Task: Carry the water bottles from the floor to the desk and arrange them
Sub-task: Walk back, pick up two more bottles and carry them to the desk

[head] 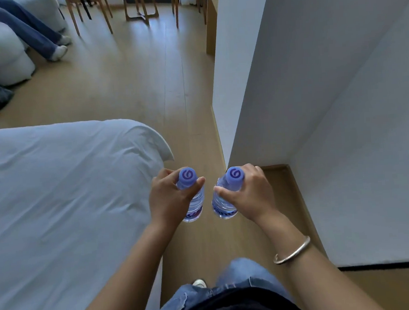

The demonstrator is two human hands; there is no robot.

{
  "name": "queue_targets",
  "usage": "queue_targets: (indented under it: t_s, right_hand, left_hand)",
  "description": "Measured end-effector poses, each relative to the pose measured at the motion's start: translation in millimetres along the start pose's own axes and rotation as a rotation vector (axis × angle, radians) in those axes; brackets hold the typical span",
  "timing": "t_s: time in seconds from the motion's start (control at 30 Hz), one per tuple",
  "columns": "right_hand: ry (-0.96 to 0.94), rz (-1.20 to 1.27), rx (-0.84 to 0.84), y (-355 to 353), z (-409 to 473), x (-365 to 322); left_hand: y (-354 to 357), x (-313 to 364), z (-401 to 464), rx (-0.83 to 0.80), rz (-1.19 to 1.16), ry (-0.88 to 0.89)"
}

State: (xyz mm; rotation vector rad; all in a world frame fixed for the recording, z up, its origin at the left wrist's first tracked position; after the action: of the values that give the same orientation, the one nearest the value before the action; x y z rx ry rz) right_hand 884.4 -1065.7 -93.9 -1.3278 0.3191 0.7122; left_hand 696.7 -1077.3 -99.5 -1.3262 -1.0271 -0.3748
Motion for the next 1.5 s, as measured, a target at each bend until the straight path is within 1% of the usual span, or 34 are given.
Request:
queue_targets:
  t_s: [0.13,0.33,0.43,0.63,0.77,0.9,1.0,1.17,1.37,1.5]
  right_hand:
    - [-0.013,0.017,-0.029,21,64,15]
    - [-0.041,0.040,-0.065,46,177,46]
    - [-0.070,0.052,-0.082,47,245,61]
    - [-0.115,0.038,-0.054,43,372,89]
    - [-0.124,0.054,-0.027,45,432,105]
    - [-0.108,0.050,-0.021,62,484,122]
    - [-0.100,0.046,-0.036,80,520,131]
    - [-0.062,0.056,-0.034,114,603,141]
    - [0.013,0.057,0.045,136,732,143]
    - [0.061,0.084,0.149,142,802,143]
  left_hand:
    - [4,11,66,0.010,0.031,-0.021]
    - [37,36,174,-0.020,0.049,-0.048]
    - [50,56,235,0.018,0.033,-0.083]
    - [62,106,343,0.106,0.001,-0.111]
    - [69,130,401,0.132,0.007,-0.117]
    - [83,138,461,0.145,-0.010,-0.101]
    - [95,140,505,0.120,-0.025,-0.089]
    - [108,146,604,0.083,-0.007,-0.073]
    - [109,175,750,-0.034,0.058,-0.034]
    - [106,195,831,-0.046,0.047,-0.001]
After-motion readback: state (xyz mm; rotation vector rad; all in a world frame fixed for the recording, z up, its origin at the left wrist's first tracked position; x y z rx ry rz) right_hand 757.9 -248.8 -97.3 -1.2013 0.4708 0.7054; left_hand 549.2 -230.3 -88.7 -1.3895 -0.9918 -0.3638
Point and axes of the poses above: each hand's wrist, its own z-axis towards the middle knuckle, its own y-axis out of the palm, x = y × z, the point moved 6 cm from there along z, towards the middle knuckle, and after that the axes turned 13 degrees about -y, right-handed, at the moved point
